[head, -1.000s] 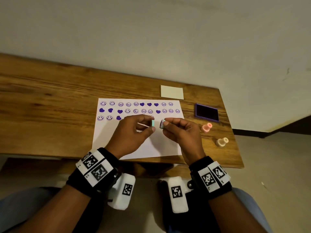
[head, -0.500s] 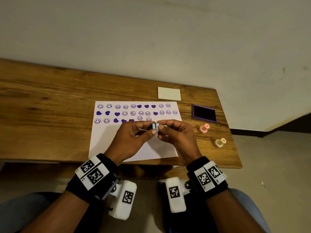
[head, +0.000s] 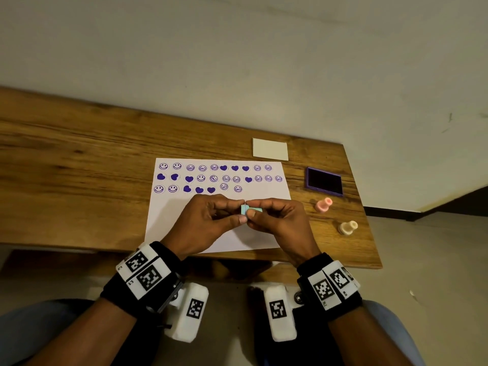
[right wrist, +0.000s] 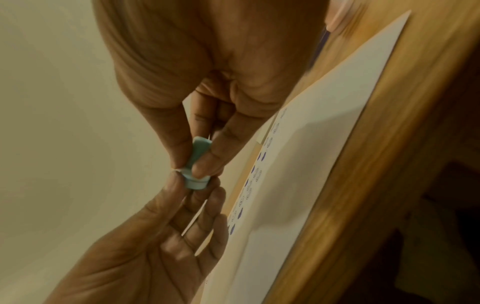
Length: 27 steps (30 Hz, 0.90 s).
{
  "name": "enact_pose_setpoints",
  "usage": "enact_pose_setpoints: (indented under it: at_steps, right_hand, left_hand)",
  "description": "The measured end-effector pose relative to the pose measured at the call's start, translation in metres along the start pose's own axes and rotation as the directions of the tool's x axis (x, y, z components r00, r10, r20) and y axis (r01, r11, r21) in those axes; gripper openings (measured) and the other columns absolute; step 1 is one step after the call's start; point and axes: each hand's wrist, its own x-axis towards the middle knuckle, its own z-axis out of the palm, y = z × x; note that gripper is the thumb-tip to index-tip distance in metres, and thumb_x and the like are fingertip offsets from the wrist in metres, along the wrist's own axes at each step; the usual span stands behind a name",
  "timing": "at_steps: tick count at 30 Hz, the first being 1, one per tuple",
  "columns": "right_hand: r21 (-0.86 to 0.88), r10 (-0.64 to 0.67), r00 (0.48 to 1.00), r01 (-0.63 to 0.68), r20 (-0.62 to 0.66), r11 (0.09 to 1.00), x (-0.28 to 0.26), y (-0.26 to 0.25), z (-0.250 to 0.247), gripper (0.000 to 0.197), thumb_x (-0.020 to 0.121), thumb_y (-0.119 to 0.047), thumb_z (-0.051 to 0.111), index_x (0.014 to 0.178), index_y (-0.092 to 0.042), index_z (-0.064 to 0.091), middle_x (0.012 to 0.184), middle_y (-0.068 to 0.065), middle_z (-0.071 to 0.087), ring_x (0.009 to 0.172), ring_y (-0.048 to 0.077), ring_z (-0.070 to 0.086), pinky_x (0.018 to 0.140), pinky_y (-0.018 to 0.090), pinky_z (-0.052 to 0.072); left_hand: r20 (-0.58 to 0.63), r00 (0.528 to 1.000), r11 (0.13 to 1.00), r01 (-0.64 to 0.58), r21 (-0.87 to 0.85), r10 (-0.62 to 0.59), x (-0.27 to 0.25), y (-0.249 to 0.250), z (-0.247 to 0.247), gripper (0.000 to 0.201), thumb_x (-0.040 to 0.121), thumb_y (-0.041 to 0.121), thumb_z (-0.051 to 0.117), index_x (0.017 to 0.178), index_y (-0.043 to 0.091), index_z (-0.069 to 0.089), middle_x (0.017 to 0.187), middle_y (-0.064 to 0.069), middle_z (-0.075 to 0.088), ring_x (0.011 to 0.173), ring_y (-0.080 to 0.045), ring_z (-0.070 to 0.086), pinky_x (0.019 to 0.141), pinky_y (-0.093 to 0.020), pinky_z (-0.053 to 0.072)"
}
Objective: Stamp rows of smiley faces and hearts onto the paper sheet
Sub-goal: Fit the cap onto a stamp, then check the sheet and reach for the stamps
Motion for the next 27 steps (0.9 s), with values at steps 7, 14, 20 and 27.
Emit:
enact_pose_setpoints:
  at_steps: [7, 14, 20, 27]
  right_hand:
    - [-0.579, -0.203, 0.977, 0.126, -0.07, 0.806, 0.011, -0.009, -0.012, 0.021, 0.079, -0.017, 0.082, 0.1, -0.017, 0.078, 0.091, -0.008, 0.074, 0.079, 0.002, 0.067, 0.07, 0.013, 0.051]
    - [-0.776, -0.419, 0.81, -0.07, -0.412, 0.627, 0.015, -0.04, -0.09, 0.03, 0.081, -0.019, 0.08, 0.11, -0.019, 0.074, 0.109, -0.001, 0.073, 0.094, 0.01, 0.068, 0.081, 0.019, 0.051]
    - [-0.797, -0.333, 0.771, -0.347, -0.543, 0.494, 0.016, -0.036, -0.132, 0.033, 0.083, -0.019, 0.076, 0.115, -0.019, 0.073, 0.112, 0.008, 0.074, 0.102, 0.026, 0.068, 0.092, 0.035, 0.05]
    - [-0.772, -0.185, 0.785, -0.486, -0.592, 0.41, 0.015, -0.027, -0.136, 0.037, 0.085, -0.027, 0.075, 0.121, -0.023, 0.069, 0.115, 0.006, 0.072, 0.105, 0.029, 0.066, 0.085, 0.038, 0.051]
  left_hand:
    - [-0.045, 0.998, 0.909, -0.014, 0.416, 0.036, 0.0, -0.006, 0.006, 0.039, 0.085, 0.032, 0.07, 0.122, 0.023, 0.066, 0.106, 0.01, 0.069, 0.097, -0.003, 0.063, 0.087, -0.028, 0.054]
    - [-0.036, 0.997, 0.667, -0.017, 0.745, 0.065, 0.0, -0.012, -0.01, 0.038, 0.084, 0.043, 0.067, 0.116, 0.024, 0.068, 0.119, 0.004, 0.063, 0.117, -0.019, 0.052, 0.095, -0.034, 0.043]
    - [0.007, 0.999, 0.531, 0.016, 0.847, -0.041, 0.004, -0.012, -0.016, 0.044, 0.083, 0.047, 0.064, 0.123, 0.029, 0.062, 0.123, 0.005, 0.054, 0.116, -0.019, 0.047, 0.097, -0.04, 0.043]
    - [0.03, 0.998, 0.505, 0.006, 0.863, -0.063, 0.005, -0.012, -0.018, 0.043, 0.087, 0.043, 0.061, 0.128, 0.029, 0.057, 0.125, 0.007, 0.051, 0.118, -0.017, 0.045, 0.096, -0.039, 0.042]
